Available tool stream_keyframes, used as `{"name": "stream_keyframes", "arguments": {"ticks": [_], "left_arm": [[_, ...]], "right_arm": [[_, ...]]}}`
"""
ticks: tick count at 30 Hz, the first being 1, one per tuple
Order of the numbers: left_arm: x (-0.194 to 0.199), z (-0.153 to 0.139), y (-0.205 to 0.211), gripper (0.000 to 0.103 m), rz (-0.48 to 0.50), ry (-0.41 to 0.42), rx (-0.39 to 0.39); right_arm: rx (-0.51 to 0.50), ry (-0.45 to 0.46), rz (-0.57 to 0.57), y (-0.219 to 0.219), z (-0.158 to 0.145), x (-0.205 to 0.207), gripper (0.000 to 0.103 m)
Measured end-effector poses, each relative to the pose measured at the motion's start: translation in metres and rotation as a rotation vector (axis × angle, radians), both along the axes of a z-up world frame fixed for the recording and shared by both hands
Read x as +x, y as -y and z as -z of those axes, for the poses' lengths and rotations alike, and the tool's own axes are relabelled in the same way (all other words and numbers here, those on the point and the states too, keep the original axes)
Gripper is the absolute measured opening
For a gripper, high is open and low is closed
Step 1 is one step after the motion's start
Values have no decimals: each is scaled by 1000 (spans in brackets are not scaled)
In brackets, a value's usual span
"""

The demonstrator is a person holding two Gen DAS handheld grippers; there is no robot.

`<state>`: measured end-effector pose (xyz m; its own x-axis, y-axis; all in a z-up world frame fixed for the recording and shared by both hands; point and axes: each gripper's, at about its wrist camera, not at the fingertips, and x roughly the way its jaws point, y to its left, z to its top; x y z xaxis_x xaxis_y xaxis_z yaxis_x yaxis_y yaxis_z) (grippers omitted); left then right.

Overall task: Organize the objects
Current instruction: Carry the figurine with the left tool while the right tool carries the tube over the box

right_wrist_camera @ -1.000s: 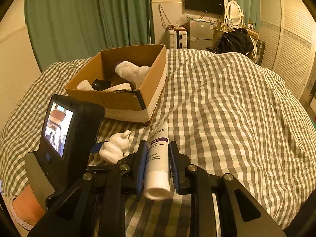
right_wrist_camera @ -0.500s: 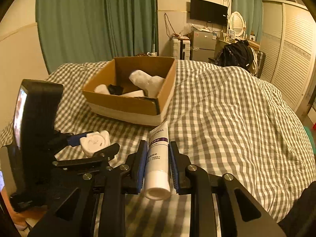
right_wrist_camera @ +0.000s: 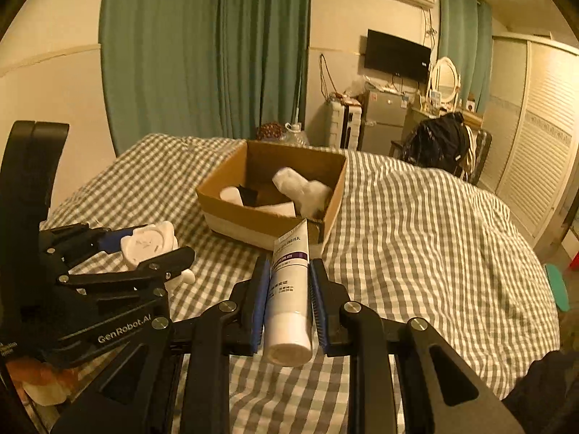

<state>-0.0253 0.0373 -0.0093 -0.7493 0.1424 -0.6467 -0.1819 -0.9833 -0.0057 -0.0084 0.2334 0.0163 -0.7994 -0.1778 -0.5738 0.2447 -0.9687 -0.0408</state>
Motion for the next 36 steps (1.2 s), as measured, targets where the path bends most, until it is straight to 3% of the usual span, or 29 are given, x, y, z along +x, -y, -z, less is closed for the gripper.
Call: {"name": "stream_keyframes", "arguments": {"ticks": [11, 23, 30, 36], "left_arm": [[-12, -45, 2, 52, 29, -98, 0], [-81, -80, 1, 52, 17, -158, -32], [-126, -83, -5, 52, 22, -172, -17], [-168, -66, -2, 52, 12, -146, 12]], "right_arm": [[11, -99, -55, 12, -47, -2, 22], [-1, -156, -89, 15, -76, -63, 22], [-28, -177, -77, 11, -89, -111, 22], [-23, -170, -74, 18, -87, -151, 22]]}}
